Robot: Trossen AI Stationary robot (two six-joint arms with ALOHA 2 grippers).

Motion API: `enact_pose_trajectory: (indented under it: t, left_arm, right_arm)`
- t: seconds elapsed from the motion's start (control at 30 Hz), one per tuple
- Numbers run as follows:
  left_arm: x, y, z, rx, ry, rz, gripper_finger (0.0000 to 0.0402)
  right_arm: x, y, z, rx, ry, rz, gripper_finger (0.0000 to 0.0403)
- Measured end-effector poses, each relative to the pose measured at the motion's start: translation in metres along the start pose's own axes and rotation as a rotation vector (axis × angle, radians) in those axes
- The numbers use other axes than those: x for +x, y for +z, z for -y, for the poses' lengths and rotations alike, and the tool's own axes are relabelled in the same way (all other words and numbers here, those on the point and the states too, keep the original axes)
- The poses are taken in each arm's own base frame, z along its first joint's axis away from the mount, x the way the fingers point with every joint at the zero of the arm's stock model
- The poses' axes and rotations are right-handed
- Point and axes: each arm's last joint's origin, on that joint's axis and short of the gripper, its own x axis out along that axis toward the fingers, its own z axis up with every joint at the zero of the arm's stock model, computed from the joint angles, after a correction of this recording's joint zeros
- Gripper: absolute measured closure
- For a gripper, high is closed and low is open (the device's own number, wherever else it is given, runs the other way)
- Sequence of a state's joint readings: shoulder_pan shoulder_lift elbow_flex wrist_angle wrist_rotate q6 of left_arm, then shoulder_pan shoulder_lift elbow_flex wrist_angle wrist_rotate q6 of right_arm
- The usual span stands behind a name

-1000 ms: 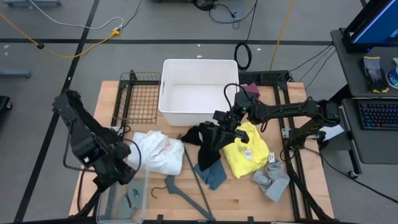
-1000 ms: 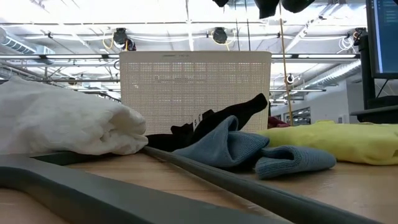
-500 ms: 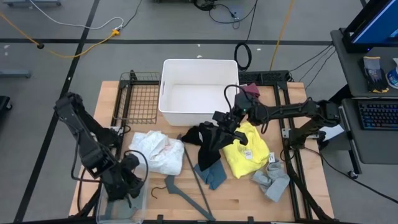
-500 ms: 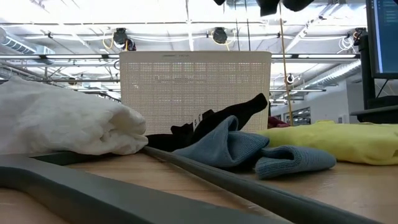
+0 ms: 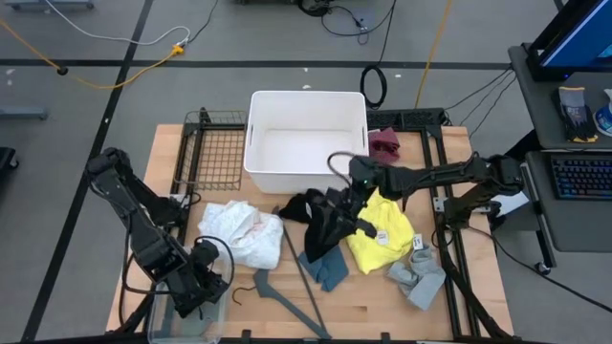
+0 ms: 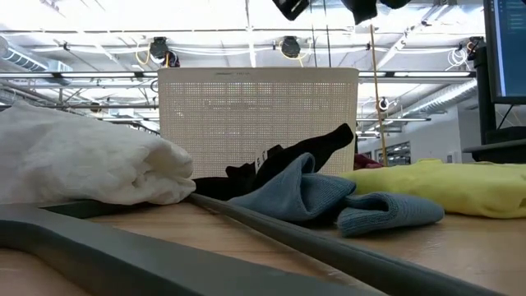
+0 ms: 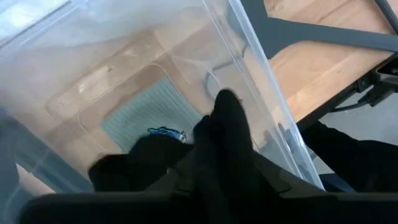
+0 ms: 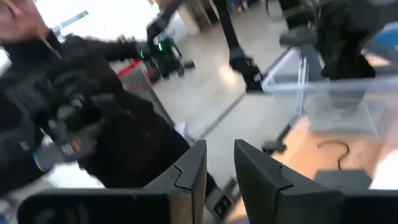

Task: Pick & Place Cloths
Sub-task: Put the black sock into the transparent bin

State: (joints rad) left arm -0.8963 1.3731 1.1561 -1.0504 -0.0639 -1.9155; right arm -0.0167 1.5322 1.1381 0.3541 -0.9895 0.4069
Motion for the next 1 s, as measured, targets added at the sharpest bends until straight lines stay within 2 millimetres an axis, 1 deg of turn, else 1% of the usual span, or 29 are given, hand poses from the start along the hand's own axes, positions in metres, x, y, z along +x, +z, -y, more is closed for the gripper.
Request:
enact_pose_trajectory:
  t: [0.27,0.37,0.47,0.6,0.7,0.83,1.0]
  left_arm:
    - [0.0,-0.001,0.0,-0.008,0.0,-0.02,0.0172]
    - [0.0,-0.002,0.001,0.004,0.006,-0.061,0.0134]
    - [-0.003,-0.003,0.0,-0.016,0.01,-0.115,0.0106]
    - [-0.012,-0.005,0.002,-0.039,-0.065,-0.169,0.0083]
    - [-0.02,-0.004,0.004,-0.076,-0.138,-0.196,0.0071]
    - [-0.031,-0.006,0.004,-0.123,-0.226,-0.18,0.0065]
    - [-0.038,-0.012,-0.001,-0.209,-0.254,-0.195,0.007]
  right_arm:
    - [0.02,-0.032,-0.011,-0.094,-0.023,-0.198,0.0289]
    - [0.022,-0.044,-0.018,-0.178,-0.081,-0.3,0.0273]
    - [0.021,-0.06,-0.025,-0.289,-0.188,-0.464,0.0257]
    - [0.02,-0.079,-0.034,-0.489,-0.35,-0.746,0.0235]
    - [0.021,-0.09,-0.041,-0.615,-0.382,-0.906,0.0223]
    - [0.028,-0.094,-0.049,-0.726,-0.35,-0.957,0.0218]
    - [0.036,-0.098,-0.058,-0.76,-0.31,-0.957,0.0221]
